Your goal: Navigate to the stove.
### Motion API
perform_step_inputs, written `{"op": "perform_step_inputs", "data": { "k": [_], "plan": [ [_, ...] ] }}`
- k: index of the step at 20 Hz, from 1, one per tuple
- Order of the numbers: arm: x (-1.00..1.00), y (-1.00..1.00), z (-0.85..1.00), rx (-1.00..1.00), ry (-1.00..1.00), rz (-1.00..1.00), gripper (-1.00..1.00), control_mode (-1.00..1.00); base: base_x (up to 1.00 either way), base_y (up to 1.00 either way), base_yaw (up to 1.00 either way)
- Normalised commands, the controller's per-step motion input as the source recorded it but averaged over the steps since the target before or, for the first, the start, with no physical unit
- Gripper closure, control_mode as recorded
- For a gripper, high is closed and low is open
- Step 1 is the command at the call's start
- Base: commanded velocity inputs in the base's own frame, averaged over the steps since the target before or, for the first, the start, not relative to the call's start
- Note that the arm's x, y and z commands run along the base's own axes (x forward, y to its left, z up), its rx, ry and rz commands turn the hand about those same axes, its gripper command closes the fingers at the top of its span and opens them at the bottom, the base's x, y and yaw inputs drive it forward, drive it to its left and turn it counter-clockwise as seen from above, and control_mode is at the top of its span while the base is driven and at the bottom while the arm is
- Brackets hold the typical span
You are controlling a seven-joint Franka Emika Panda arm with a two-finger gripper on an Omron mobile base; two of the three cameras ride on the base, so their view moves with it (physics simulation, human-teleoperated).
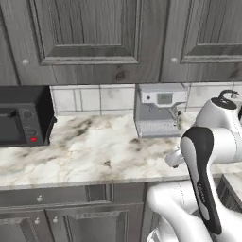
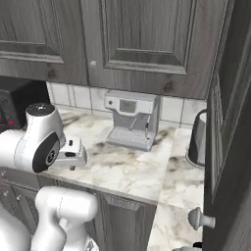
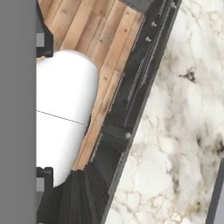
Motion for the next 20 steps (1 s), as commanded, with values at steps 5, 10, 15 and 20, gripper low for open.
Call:
{"op": "perform_step_inputs", "data": {
  "k": [5,10,15,20],
  "plan": [
    [0.00,0.00,0.00,0.00,0.00,0.00,-1.00,1.00,-0.33,0.72,0.57],
    [0.00,0.00,0.00,0.00,0.00,0.00,-1.00,1.00,-0.04,0.92,0.66],
    [0.00,0.00,0.00,0.00,0.00,0.00,-1.00,1.00,0.00,0.98,0.67],
    [0.00,0.00,0.00,0.00,0.00,0.00,-1.00,1.00,0.00,0.94,0.70]
  ]
}}
